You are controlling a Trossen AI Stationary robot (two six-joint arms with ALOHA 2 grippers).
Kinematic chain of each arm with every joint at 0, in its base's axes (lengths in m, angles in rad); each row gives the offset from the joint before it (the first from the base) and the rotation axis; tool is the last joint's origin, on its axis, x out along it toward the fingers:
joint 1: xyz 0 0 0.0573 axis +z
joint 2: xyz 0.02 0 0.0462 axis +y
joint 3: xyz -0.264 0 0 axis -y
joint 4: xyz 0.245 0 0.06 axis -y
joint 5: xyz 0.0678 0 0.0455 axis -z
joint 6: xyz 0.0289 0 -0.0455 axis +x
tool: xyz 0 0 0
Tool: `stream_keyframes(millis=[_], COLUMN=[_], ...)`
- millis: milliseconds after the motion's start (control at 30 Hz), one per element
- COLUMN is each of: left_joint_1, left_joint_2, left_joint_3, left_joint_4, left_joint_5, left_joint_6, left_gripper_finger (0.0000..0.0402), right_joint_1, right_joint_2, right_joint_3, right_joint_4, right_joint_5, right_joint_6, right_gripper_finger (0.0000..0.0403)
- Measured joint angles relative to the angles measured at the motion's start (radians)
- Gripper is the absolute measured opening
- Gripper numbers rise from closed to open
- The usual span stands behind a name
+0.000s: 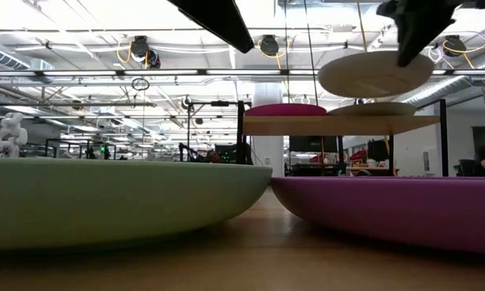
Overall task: Place and stack plates onto a shelf
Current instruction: Stack the light blue plate on top of the light blue plate on the shelf
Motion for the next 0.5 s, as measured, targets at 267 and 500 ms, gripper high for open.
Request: stream_keyframes(millis=[267, 500], left_joint_1=[0.022, 0.027], left_joint_2=[0.000, 0.000], left_joint_3=[0.000, 0.000], left_joint_4=[-0.002, -0.002], left_joint_5=[0.000, 0.001], left_joint_6=[0.014, 0.035], left_gripper_finger=[0.0070, 0.0070], right_joint_1=[-0.205, -0.378], right_joint_2=[-0.006, -0.023], right_joint_3=[0.000, 0.000], right_joint_4=[0.010, 0.066], right_joint_5=[0.033, 0.052], right_joint_6=[-0.216, -0.380], right_gripper_finger=[0.0002, 0.0003])
